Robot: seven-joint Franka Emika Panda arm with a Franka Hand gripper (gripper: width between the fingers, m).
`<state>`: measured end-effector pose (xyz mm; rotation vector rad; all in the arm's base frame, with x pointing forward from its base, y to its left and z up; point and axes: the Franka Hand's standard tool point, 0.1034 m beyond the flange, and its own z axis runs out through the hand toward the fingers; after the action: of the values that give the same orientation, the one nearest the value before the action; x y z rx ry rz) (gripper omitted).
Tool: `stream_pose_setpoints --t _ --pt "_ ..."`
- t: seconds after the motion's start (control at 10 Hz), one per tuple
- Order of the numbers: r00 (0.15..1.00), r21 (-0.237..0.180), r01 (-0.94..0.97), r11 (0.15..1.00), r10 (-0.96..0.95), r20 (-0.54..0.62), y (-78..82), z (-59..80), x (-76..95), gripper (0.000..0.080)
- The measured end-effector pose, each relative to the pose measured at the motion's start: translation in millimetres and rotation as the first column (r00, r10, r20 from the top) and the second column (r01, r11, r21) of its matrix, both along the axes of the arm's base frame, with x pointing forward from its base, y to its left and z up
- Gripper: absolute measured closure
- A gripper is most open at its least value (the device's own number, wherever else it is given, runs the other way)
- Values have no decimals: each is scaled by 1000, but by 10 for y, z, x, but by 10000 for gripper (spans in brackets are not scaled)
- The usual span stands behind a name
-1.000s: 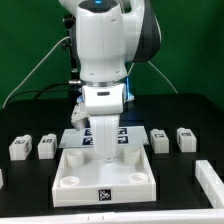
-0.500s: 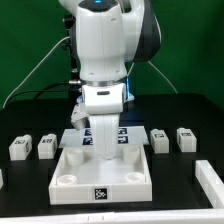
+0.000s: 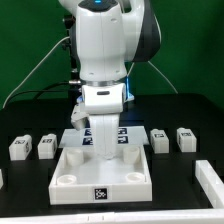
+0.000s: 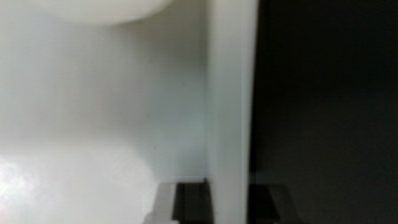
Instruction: Assemble one leg
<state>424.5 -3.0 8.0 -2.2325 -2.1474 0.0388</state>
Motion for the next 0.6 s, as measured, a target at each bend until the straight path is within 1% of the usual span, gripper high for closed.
stream_pose_setpoints --t 0.3,0.5,0.6 --pt "999 20 -24 1000 23 41 446 56 333 741" --pt "998 28 -33 999 31 48 570 39 571 741" --pt "998 34 -27 999 25 55 622 26 659 741"
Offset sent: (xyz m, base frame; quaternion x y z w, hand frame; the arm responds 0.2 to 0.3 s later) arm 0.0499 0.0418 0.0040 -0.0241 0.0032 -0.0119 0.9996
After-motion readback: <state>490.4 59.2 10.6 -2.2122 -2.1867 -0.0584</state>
